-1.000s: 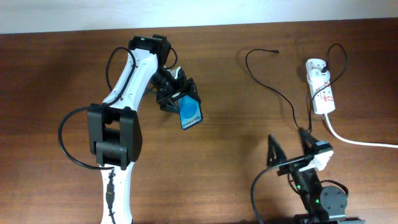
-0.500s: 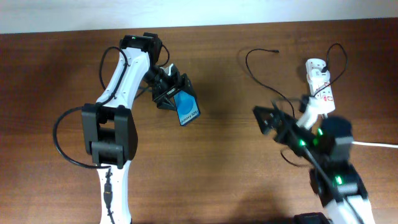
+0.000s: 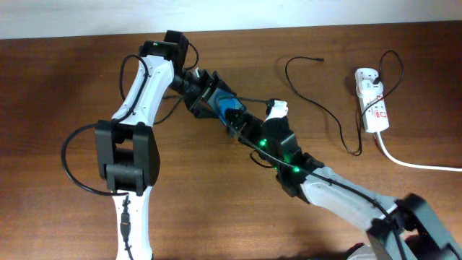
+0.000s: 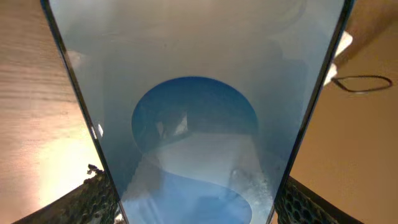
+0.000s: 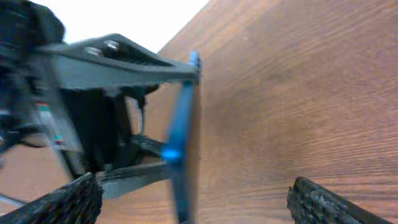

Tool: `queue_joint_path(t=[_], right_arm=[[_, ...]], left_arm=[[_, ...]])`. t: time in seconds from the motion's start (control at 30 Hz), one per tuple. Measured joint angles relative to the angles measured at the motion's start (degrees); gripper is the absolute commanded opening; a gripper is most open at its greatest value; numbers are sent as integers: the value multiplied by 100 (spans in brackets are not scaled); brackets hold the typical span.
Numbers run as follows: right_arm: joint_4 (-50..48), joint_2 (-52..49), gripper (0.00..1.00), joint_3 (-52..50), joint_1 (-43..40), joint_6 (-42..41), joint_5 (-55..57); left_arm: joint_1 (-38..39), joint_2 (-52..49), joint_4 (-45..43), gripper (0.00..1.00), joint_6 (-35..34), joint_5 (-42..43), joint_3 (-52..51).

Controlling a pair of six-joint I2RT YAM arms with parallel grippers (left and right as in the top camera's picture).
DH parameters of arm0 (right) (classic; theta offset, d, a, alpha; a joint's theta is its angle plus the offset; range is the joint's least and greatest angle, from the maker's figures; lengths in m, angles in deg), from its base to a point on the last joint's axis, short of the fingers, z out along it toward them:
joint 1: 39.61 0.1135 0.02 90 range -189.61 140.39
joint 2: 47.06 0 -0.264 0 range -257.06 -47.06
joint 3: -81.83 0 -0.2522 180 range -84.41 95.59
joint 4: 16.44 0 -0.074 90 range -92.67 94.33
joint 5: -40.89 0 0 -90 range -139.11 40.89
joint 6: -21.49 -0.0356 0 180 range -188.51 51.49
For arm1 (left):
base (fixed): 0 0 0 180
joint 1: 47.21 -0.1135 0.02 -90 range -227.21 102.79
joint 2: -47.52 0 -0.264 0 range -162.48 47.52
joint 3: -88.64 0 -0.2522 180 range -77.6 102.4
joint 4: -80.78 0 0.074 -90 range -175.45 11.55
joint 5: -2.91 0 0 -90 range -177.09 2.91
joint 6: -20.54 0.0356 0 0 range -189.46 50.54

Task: Plug charger to phone and switch on socket
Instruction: 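Grasp the phone with the right gripper and take it from the left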

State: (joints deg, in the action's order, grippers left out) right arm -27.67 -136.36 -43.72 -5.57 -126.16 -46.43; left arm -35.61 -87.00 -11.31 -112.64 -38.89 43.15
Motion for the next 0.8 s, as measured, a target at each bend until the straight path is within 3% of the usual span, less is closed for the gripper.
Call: queue_joint_path(t=[0.2,0.3,0.43,0.57,0.67,0.7,0.73,0.77,0.8], right_arm=[[-590,-730,65,216,9,350,286],[-544,-730,56,365,9,413,284],[-540,-730,25,365,9,426,50],[-450,-752,10,352,-24,435,-20],[-409,-780,5,341,-57,400,-83],[-413,-785,4,341,-66,374,-111],[-413,-785,4,341,-68,365,-127],[-415,-785,4,341,-70,343,-129],[-415,-785,4,341,-98,299,-179]], left_arm=[[52,0,144,59,131,195,0],[227,0,144,59,221,170,0],[350,0,140,59,332,109,0],[332,0,157,59,442,-35,2],[323,2,173,62,455,-63,2],[321,2,170,66,457,-63,2],[313,2,177,77,457,-59,2],[310,2,184,99,457,-61,2],[313,2,184,99,450,-61,2]])
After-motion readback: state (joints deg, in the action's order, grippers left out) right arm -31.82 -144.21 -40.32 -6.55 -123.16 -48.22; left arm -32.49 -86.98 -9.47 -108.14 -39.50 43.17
